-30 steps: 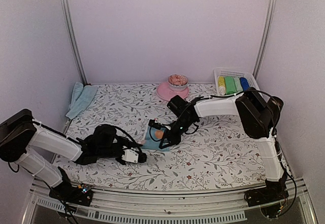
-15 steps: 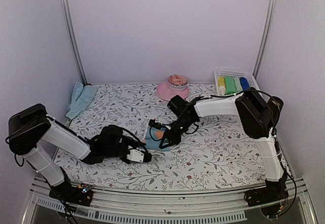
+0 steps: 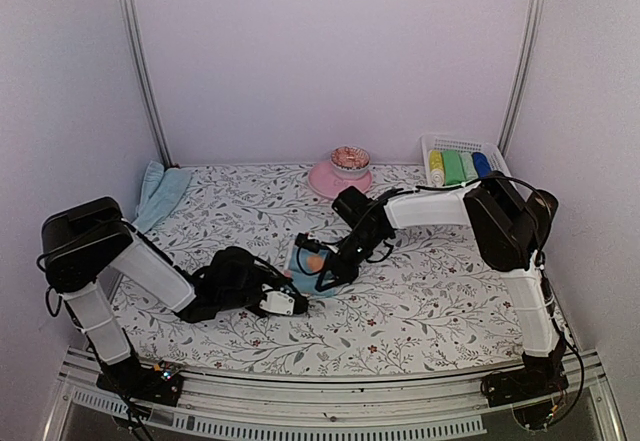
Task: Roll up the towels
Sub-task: Roll the towel at the center of the board.
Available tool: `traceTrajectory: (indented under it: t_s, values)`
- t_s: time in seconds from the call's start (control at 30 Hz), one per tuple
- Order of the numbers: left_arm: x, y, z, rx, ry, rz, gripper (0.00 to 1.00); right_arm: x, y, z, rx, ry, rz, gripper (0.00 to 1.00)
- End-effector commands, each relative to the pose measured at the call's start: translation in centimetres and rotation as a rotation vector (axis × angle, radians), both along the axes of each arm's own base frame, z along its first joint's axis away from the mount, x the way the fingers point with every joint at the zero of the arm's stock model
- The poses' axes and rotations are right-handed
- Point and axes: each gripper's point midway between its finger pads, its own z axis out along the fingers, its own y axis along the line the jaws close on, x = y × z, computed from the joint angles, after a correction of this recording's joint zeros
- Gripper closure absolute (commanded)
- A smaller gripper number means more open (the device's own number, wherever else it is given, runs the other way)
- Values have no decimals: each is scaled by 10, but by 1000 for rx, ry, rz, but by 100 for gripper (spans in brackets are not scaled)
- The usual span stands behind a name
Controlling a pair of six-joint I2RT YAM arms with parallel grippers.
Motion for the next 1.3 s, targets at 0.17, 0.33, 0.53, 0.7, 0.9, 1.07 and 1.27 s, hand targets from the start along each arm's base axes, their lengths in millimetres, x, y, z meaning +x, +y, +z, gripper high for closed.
traceTrajectory:
  t_s: [0.17, 0.33, 0.53, 0.7, 0.9, 1.07, 1.27]
  values:
    - [-6, 19, -39, 157, 55, 29, 100, 9, -13, -12, -61, 10, -24, 88]
    - [-10, 16, -40, 162, 132, 41, 100, 19, -12, 14, -31, -81, -37, 65]
    - [-23, 7, -30, 136, 347, 55, 100, 27, -34, 62, 10, -330, -105, 49]
    - [-24, 1, -17, 97, 549, 78, 100, 15, -49, 85, 90, -575, -102, 41]
    - [-26, -4, -5, 60, 788, 99, 100, -18, -40, 77, 147, -767, 3, 39]
    - [-28, -3, -1, 71, 938, 113, 100, -31, -30, 67, 178, -888, 66, 39]
    - [-22, -1, -3, 77, 1030, 134, 100, -21, -18, 52, 117, -993, 86, 40]
